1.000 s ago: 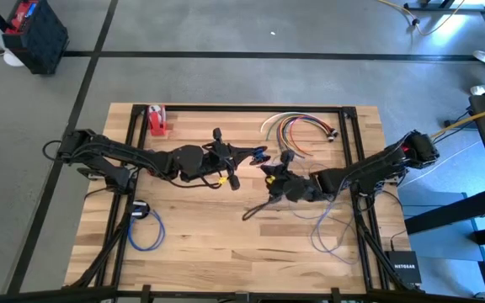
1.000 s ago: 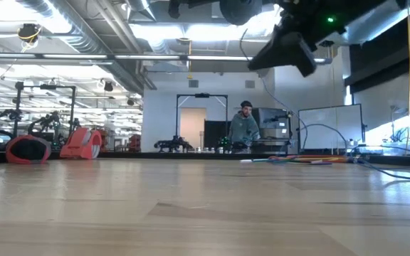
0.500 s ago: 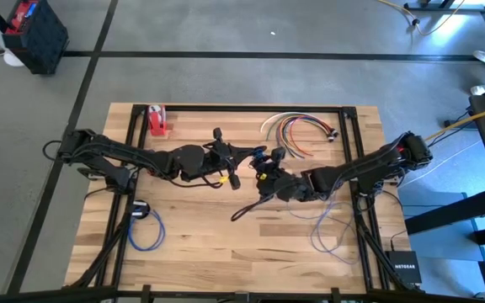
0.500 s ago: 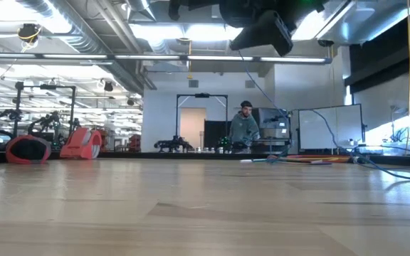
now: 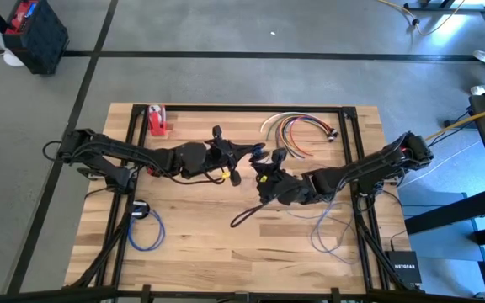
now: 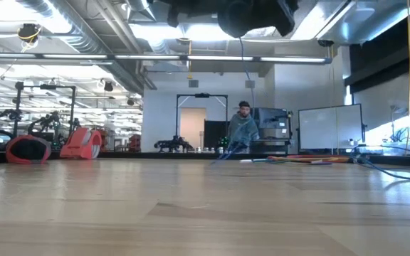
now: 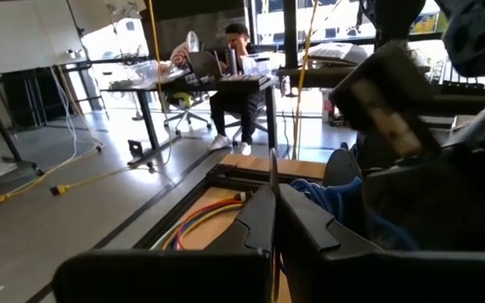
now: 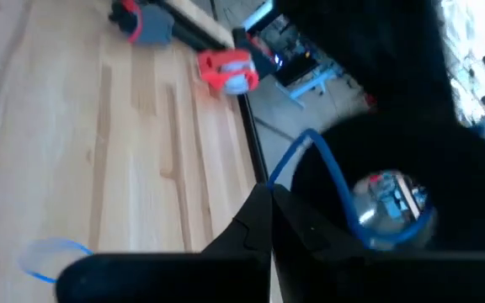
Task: Coil cords
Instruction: Coil the blue cable wire on the black spool
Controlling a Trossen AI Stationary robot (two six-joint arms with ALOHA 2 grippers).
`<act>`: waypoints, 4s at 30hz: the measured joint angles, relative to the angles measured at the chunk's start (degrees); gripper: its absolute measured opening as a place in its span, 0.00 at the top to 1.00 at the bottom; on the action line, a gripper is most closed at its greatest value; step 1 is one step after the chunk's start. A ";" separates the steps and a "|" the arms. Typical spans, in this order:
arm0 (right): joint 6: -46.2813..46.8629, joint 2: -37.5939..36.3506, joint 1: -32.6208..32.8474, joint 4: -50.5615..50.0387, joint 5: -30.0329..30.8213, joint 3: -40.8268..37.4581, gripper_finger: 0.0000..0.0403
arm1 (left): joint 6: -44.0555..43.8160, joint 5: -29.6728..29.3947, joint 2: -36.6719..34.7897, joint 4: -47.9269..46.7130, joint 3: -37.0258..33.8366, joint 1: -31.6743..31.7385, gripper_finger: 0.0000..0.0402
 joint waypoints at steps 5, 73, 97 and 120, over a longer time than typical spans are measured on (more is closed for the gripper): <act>6.07 0.00 -0.02 -7.76 -0.28 0.00 0.99 | 1.33 0.02 0.00 1.73 0.00 -0.81 1.00; 0.47 -1.26 3.89 5.92 5.66 1.62 0.99 | 5.51 0.02 -1.22 -2.51 0.00 -1.98 1.00; 21.50 -15.53 4.50 -26.52 6.00 -0.30 0.99 | 8.83 0.61 -1.31 -2.80 0.02 -3.03 1.00; 12.72 -13.64 -6.11 13.20 -22.80 -19.08 0.91 | 7.39 1.79 -1.44 -2.60 -0.04 -2.94 1.00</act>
